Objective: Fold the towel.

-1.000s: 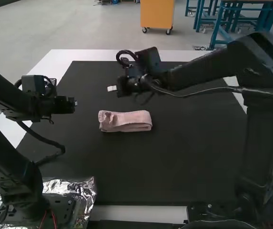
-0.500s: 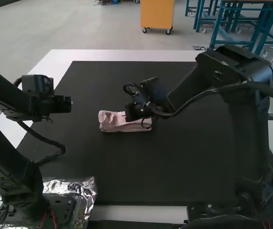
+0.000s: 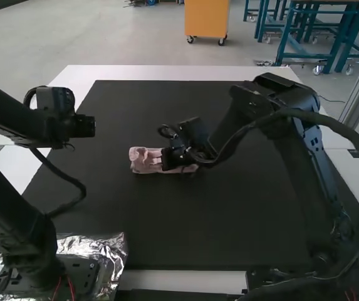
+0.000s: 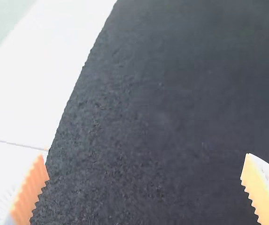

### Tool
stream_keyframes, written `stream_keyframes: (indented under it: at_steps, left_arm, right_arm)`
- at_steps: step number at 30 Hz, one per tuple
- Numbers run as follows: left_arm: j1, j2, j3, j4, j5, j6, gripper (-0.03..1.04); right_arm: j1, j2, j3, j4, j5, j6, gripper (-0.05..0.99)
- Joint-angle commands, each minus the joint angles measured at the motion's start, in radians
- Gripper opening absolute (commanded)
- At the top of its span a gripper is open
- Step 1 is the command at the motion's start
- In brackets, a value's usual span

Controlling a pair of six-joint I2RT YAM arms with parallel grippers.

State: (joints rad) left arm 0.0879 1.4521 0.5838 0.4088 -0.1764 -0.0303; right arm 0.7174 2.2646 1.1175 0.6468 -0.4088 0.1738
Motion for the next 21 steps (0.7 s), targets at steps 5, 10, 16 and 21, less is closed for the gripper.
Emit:
stream_keyframes:
  at_steps: [5,10,16,21]
  left_arm:
    - [-0.089,-0.036,0.045,-0.022,-0.109,-0.014,0.97]
    - [-0.094,-0.082,0.048,-0.059,-0.083,-0.025,0.97]
    - [-0.091,-0.190,0.082,-0.153,-0.034,-0.023,0.97]
    - [-0.094,-0.305,0.129,-0.245,-0.003,-0.014,0.97]
  right_arm:
    - [-0.041,-0.042,0.013,-0.049,-0.010,0.032,-0.03]
    - [-0.067,-0.237,0.019,-0.138,-0.022,0.070,-0.02]
    - [-0.099,-0.502,0.028,-0.332,-0.019,0.067,0.56]
    - [-0.138,-0.729,0.030,-0.407,0.013,0.044,0.91]
